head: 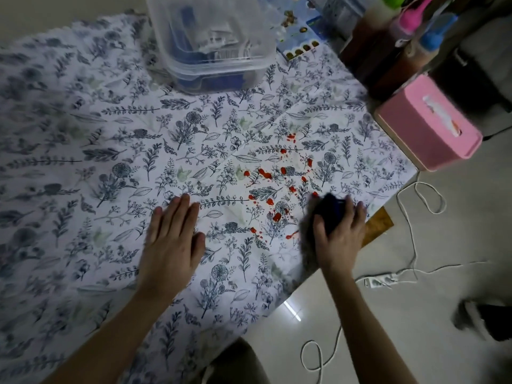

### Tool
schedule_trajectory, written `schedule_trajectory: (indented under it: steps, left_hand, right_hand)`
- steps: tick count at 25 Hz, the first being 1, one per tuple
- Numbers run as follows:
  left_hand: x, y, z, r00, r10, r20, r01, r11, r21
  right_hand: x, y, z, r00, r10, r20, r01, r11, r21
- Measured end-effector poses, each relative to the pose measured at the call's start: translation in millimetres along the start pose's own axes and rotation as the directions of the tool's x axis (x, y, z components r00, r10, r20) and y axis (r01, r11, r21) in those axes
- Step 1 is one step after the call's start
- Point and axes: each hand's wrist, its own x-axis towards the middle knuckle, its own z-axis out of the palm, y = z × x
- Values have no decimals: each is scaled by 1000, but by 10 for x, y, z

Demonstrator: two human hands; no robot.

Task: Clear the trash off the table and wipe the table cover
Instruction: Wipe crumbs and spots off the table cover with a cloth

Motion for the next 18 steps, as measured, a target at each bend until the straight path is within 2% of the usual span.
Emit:
schedule_trajectory:
  steps: [2,8,15,18]
  left_hand:
    - [11,5,-4,1000,-16,17,16,1000,0]
    - [30,32,7,999,-39,14,40,999,-31]
    - [28,50,11,998,-63,1,62,997,-42]
    - [32,51,15,998,-67,-4,67,997,-29]
  right_hand:
    - [349,20,-2,1000,22,15,-22,999,-43]
    - [1120,-50,46,997,-61,37,65,989,-132]
    - [1674,-469,249,970,-221,105,237,957,-166]
    - [1733,-892,420,929,-329,170,356,921,-159]
